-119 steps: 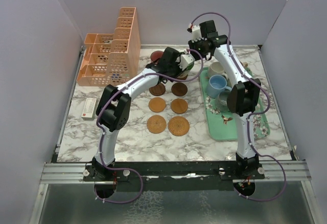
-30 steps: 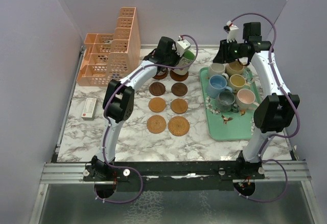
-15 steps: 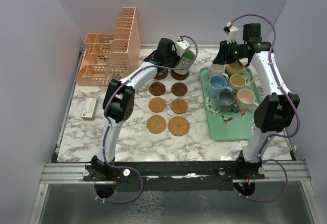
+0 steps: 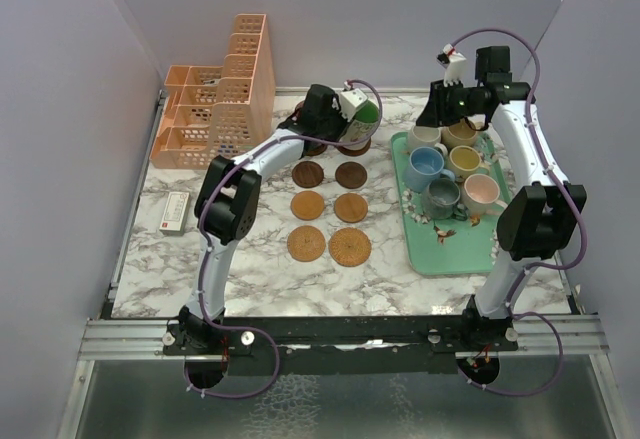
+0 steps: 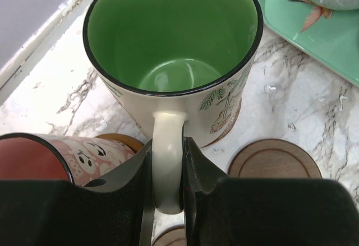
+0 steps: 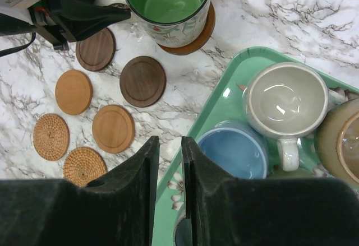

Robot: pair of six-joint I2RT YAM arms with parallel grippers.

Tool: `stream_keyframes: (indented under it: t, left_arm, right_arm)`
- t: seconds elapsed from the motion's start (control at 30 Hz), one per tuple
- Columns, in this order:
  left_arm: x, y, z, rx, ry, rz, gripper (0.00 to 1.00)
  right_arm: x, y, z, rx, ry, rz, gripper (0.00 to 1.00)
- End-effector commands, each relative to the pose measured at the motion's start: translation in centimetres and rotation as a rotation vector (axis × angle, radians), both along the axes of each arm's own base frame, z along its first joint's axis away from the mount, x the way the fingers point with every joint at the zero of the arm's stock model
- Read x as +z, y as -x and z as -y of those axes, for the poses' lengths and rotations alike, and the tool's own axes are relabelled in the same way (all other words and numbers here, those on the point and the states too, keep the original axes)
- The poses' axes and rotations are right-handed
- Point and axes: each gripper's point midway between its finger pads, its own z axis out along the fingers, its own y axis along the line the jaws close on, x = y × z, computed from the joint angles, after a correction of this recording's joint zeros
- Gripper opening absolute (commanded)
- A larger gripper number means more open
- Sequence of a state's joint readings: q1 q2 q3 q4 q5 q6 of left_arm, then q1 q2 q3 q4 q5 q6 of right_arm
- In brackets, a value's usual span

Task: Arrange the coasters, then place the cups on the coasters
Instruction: Place the cup on the coaster.

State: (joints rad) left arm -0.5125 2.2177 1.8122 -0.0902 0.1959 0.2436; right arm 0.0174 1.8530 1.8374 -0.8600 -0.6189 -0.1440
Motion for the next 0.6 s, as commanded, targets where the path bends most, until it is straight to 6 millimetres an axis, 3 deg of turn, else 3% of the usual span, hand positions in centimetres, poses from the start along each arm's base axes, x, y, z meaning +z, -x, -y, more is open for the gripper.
stream_keyframes:
  t: [0.0,0.57]
  left_arm:
    - [3.9,0.9,0.6,-0.026,0.058,0.055,0.19]
    - [1.6,2.2,0.0,-0.024,0.014,-0.019,0.3]
  right_arm:
    - [1.3,0.1,0.1,0.016,-0.013,0.051,0.23]
    - [0.8,0.2,0.3,0.013,-0.011,0.042,0.22]
